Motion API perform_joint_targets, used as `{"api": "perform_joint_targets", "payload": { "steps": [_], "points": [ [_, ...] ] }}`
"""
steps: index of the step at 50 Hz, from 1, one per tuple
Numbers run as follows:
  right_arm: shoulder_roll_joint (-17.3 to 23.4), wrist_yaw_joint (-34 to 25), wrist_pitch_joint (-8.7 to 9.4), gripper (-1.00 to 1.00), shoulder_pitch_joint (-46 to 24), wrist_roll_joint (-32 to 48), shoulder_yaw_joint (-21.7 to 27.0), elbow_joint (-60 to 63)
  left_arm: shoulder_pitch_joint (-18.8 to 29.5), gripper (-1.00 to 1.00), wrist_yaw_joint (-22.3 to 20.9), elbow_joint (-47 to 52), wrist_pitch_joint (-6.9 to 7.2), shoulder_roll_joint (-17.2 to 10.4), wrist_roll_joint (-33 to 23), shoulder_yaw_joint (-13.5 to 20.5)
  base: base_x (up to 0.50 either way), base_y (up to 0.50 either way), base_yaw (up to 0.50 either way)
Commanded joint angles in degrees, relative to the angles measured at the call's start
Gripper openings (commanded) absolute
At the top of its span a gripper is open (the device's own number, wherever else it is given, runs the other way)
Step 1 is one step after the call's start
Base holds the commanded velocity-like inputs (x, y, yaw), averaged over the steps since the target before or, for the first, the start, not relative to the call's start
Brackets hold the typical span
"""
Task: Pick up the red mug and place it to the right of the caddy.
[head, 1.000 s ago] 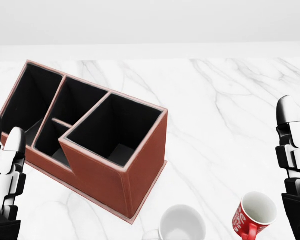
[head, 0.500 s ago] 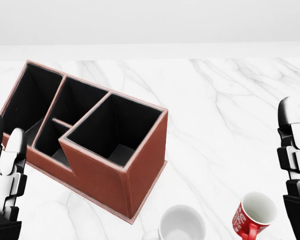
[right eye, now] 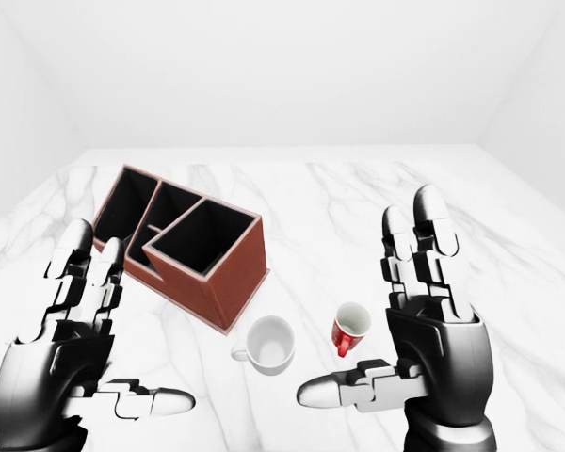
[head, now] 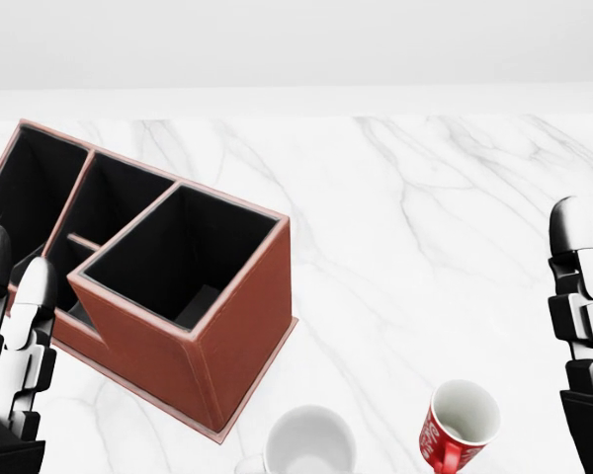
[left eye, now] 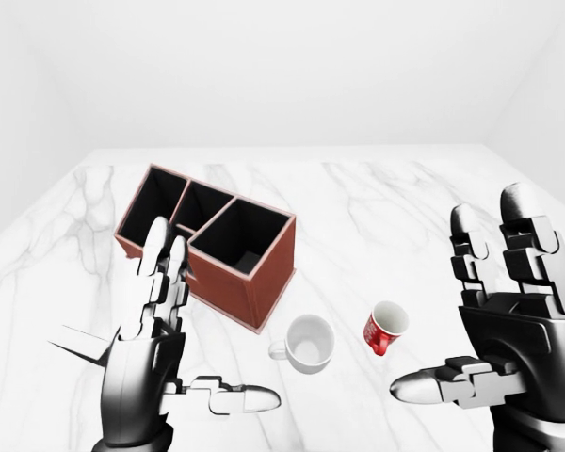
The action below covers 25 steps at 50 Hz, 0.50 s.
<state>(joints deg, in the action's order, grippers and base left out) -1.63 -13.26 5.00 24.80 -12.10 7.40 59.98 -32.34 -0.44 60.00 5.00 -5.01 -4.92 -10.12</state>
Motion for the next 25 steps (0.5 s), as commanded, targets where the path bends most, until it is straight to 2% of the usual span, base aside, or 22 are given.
{"api": "perform_joint_targets", "payload": {
  "steps": [1, 9, 12, 16, 25],
  "points": [
    [0.7, 1.0, 0.0, 1.0, 0.0, -1.4, 0.1, 0.0, 0.0, 1.0, 0.1, 0.0, 0.0, -0.1, -0.1, -0.1, 0.0, 0.0, 0.0],
    [0.9, 1.4, 0.0, 1.0, -0.1, -1.0, -0.2, 0.0, -0.2, 1.0, 0.0, 0.0, 0.0, -0.1, 0.1, 0.2, 0.0, 0.0, 0.0],
    [-0.1, 1.3, 0.0, 1.0, -0.8, 3.7, -1.9, -0.2, 0.1, 1.0, 0.1, 0.0, 0.0, 0.0, 0.1, 0.2, 0.0, 0.0, 0.0],
    [0.4, 0.4, 0.0, 1.0, 0.2, -0.2, -0.2, 0.0, -0.2, 1.0, 0.0, 0.0, 0.0, 0.0, 0.1, 0.3, 0.0, 0.0, 0.0],
    [1.3, 2.6, 0.0, 1.0, -0.6, -1.1, 0.3, 0.0, 0.2, 1.0, 0.1, 0.0, 0.0, -0.1, -0.1, -0.1, 0.47, 0.0, 0.0]
  ]
}}
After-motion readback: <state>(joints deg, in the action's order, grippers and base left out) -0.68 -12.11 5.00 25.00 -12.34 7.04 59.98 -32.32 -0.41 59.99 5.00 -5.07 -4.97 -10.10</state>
